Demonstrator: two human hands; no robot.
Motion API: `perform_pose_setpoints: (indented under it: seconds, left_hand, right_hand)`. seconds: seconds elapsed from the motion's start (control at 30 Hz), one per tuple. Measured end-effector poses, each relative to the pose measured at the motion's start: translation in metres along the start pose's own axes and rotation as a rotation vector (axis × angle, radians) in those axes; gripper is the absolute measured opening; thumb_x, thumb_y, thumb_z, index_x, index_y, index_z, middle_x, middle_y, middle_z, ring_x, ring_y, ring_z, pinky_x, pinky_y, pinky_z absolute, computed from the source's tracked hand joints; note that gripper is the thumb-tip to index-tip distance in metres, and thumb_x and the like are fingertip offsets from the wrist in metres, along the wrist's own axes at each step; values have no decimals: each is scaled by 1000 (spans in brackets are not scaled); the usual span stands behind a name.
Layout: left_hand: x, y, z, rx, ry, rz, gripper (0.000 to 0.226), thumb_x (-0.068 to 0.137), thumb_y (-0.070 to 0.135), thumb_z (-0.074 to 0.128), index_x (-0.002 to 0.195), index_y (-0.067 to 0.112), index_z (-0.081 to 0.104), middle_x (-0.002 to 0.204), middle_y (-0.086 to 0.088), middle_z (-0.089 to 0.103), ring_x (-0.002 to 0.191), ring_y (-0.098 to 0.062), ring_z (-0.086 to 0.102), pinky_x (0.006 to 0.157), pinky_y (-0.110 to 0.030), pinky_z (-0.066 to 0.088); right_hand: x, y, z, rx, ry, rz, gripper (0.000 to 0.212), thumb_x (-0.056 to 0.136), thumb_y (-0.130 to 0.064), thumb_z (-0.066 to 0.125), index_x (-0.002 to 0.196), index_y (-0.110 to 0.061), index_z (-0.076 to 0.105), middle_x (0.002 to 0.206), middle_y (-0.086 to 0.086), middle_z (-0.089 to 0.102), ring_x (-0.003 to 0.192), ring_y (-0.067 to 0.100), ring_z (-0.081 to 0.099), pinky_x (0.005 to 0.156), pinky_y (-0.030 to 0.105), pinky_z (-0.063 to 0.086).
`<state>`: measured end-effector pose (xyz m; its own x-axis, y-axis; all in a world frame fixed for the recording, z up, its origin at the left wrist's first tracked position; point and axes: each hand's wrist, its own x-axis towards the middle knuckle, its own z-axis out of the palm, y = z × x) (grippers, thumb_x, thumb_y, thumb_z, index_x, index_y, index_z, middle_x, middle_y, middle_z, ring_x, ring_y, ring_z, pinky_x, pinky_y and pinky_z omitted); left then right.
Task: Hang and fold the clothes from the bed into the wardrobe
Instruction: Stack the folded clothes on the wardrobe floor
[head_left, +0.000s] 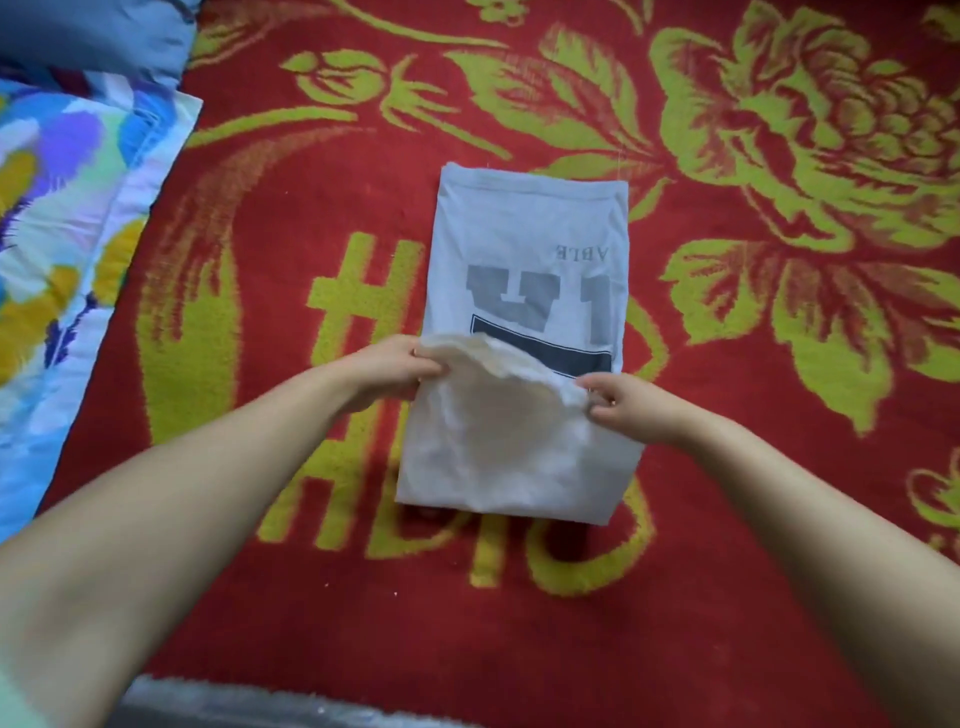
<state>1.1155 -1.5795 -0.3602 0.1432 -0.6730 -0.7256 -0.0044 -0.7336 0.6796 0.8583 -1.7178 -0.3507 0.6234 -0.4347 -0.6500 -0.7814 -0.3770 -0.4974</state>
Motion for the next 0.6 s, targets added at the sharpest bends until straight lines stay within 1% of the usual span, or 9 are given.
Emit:
perform_pose_setpoints:
  seconds: [0.07, 0.13, 0.17, 0.27, 0.33, 0.4, 0.5, 0.57, 0.6]
  left_hand:
    - [29, -3, 16, 88, 370, 54, 32, 92, 14, 57, 122, 4, 55, 112, -15, 62, 100, -30, 59, 84, -32, 50]
    - [36, -18, 38, 373, 611, 115, 54, 93, 23, 56, 141, 8, 38, 140, -14, 45, 129, -31, 44, 107, -42, 35]
    - [34, -28, 51, 542, 657, 245, 59, 93, 25, 57, 145, 8, 35, 147, -13, 39, 137, -29, 36, 113, -46, 25]
    - [16, -72, 89, 1122, 446, 714, 63, 86, 41, 58, 137, 4, 49, 145, -17, 43, 135, -34, 37, 104, -64, 28]
    - [1, -102, 94, 1424, 167, 703, 78, 85, 59, 43, 144, 9, 40, 153, -14, 29, 141, -29, 26, 108, -62, 20]
    - [-1, -120, 83, 1462, 64, 579, 96, 77, 66, 55, 149, 12, 24, 157, -10, 16, 144, -26, 15, 112, -58, 12]
    - [-2, -120, 73, 1490, 55, 545, 91, 69, 43, 73, 145, 10, 36, 152, -13, 31, 139, -29, 31, 107, -56, 29]
    - [-3, -114, 70, 1477, 60, 605, 67, 78, 12, 49, 144, 8, 38, 149, -18, 35, 137, -34, 36, 107, -55, 30]
    - [-4, -113, 69, 1473, 63, 603, 66, 77, 4, 34, 143, 7, 39, 149, -20, 35, 136, -35, 36, 107, -52, 31]
  right_hand:
    - [19, 7, 8, -30, 218, 98, 48, 92, -6, 46, 139, -16, 46, 124, 3, 59, 107, 15, 56, 85, 25, 41]
    - [25, 8, 26, -159, 497, 133, 54, 90, -8, 51, 143, -12, 39, 135, 13, 49, 121, 32, 49, 95, 40, 40]
    - [22, 3, 38, -223, 574, 72, 57, 87, -9, 56, 142, -8, 41, 137, 15, 48, 124, 35, 47, 98, 45, 40]
    - [0, -8, 94, -488, 474, -222, 73, 71, -30, 79, 135, -5, 53, 140, 21, 50, 129, 41, 47, 97, 67, 38]
    - [-19, 1, 118, -685, 259, -255, 91, 59, -54, 82, 135, -12, 55, 142, 20, 48, 129, 42, 46, 91, 71, 35]
    - [-25, 17, 117, -763, 127, -149, 99, 52, -59, 84, 137, -17, 54, 143, 18, 47, 129, 41, 46, 93, 71, 35]
    - [-18, 25, 104, -778, 143, -65, 84, 79, -31, 73, 150, -21, 29, 155, 20, 25, 140, 45, 24, 103, 72, 22]
    - [-14, 23, 106, -756, 66, -59, 76, 95, -8, 42, 153, -24, -3, 159, 18, -9, 144, 46, -8, 109, 69, 1]
    - [-15, 21, 106, -751, 29, -49, 77, 94, -2, 35, 153, -24, -10, 159, 17, -17, 143, 46, -15, 109, 68, -3]
